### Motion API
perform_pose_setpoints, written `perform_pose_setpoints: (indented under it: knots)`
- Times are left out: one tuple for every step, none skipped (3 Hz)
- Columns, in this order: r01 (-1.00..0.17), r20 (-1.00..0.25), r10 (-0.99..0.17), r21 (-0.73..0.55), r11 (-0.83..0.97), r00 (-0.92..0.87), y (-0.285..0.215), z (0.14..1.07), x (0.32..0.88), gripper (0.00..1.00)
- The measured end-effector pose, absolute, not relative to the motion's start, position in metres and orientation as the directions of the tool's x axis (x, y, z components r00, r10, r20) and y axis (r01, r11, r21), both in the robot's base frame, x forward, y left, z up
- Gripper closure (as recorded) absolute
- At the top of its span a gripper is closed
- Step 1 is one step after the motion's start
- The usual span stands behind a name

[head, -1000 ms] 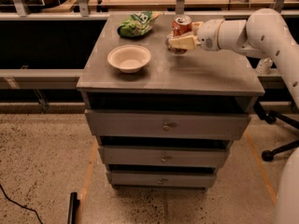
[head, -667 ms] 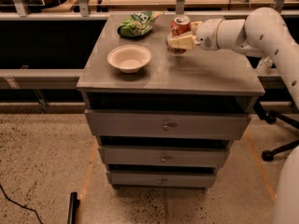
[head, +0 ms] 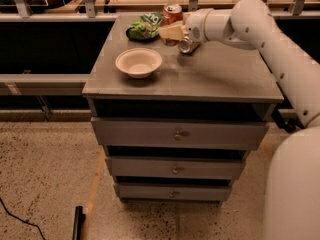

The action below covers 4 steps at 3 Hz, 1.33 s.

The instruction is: Move coke can near green rice chip bag

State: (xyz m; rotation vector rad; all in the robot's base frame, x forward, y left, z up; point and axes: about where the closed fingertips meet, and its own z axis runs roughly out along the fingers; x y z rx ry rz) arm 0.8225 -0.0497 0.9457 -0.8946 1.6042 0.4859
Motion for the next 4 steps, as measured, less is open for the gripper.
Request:
perform_pose_setpoints:
  knots:
    - [-0.747,-0.961,-0.275,-0.154,0.647,-0.041,-0.018,0.941,0.857,1.0]
    - [-0.729,-0.968,-0.249,-0.138,0.671,-0.046,0.008,0.933,0.894,1.0]
    - [-0.718,-0.965,-0.251,-0.121,0.686,-0.077,0.021,0.916,0.918,0.82]
    - [-0.708,-0.953,-0.276,-0.108,0.698,-0.127,0.018,0.898,0.928,0.51]
